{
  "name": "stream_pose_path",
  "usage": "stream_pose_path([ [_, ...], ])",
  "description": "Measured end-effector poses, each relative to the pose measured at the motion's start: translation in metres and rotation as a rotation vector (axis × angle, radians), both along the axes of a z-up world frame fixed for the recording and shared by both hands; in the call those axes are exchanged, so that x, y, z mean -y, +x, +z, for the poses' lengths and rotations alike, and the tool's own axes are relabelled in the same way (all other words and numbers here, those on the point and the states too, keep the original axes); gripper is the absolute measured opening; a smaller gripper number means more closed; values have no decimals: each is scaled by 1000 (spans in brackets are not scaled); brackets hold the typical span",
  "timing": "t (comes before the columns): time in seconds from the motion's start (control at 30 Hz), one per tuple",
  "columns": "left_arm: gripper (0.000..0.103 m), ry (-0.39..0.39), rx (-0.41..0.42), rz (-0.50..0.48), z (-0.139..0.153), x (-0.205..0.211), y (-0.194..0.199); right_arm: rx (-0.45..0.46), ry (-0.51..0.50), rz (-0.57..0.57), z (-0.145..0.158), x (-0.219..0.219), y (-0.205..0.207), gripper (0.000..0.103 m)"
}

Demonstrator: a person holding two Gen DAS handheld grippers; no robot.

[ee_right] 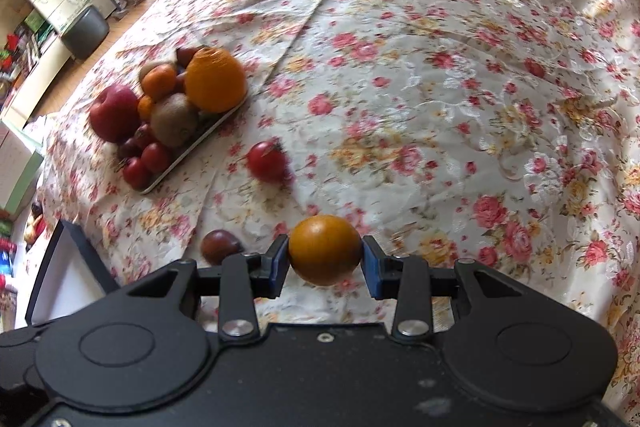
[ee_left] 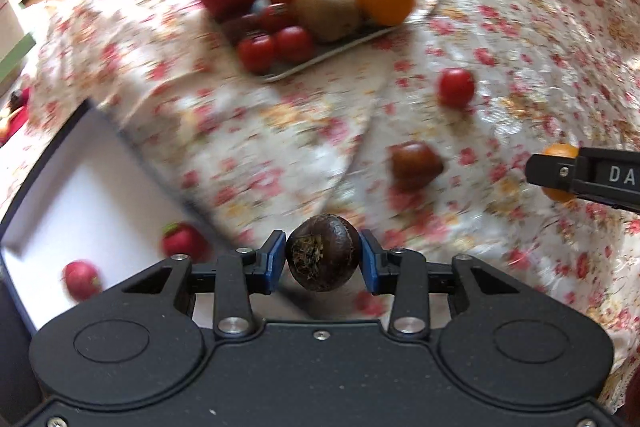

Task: Organize fruits
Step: 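Carry both fruits over the box and open both tools to drop them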

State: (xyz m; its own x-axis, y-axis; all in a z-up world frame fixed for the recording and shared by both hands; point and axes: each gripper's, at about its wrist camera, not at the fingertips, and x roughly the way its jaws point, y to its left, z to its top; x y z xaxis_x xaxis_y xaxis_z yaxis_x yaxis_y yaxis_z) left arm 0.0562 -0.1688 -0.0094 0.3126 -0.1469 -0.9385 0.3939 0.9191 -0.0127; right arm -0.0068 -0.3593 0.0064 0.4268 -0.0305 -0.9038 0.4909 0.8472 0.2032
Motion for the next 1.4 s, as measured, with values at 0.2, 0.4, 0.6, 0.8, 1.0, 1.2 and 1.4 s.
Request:
stream_pose_path([
  [0.2, 48, 40, -18, 94, 5, -54, 2, -14, -6, 108, 2, -43, 4, 39],
  [0.4, 48, 57, -47, 199, 11, -113, 11, -34, 15, 243, 4, -98, 8, 39],
  [0.6, 48, 63, -28, 338, 16, -168, 31, -53, 21, 375, 8, -159, 11, 39],
  [0.8, 48, 10, -48, 484, 17, -212, 58, -76, 42, 461, 8, -209, 12, 39],
  [1.0, 48, 36, -3, 588, 9, -231, 74, -107, 29, 506, 2, -242, 15, 39],
  [1.2, 48, -53, -96, 579, -3, -237, 77, -136, 14, 504, -13, -256, 20, 39],
  [1.4, 48, -7, -86, 588, -3, -234, 78, -166, -10, 498, -28, -263, 29, 39],
])
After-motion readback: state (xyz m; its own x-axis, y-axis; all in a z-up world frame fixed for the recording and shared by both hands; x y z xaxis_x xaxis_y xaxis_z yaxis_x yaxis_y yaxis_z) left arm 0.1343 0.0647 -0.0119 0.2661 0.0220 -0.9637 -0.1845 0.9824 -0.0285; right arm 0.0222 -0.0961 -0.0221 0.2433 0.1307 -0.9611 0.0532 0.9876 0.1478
